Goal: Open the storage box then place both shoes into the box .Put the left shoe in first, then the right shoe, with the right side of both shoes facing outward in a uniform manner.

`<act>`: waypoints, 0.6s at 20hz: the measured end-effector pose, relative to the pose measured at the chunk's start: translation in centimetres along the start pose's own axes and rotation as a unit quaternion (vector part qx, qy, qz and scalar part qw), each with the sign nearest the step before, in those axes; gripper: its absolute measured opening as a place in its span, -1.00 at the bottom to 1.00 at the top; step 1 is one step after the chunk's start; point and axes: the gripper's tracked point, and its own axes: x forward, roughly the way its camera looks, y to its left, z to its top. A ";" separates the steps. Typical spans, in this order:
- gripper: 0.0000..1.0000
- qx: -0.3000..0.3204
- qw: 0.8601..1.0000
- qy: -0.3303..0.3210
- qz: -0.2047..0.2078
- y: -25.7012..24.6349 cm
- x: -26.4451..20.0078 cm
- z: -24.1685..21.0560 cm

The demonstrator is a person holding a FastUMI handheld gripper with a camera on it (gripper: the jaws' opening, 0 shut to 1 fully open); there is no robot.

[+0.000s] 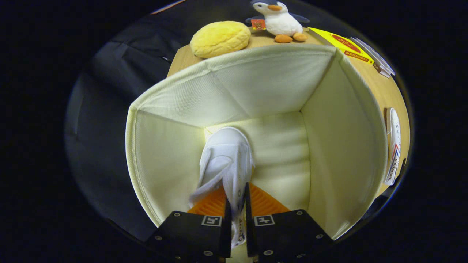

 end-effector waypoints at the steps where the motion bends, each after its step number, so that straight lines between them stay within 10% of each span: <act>1: -0.61 0.000 1.000 0.010 0.019 0.8 -0.2 -0.6; 12: 0.48 -0.052 0.981 -0.073 0.171 0.8 -12.2 0.9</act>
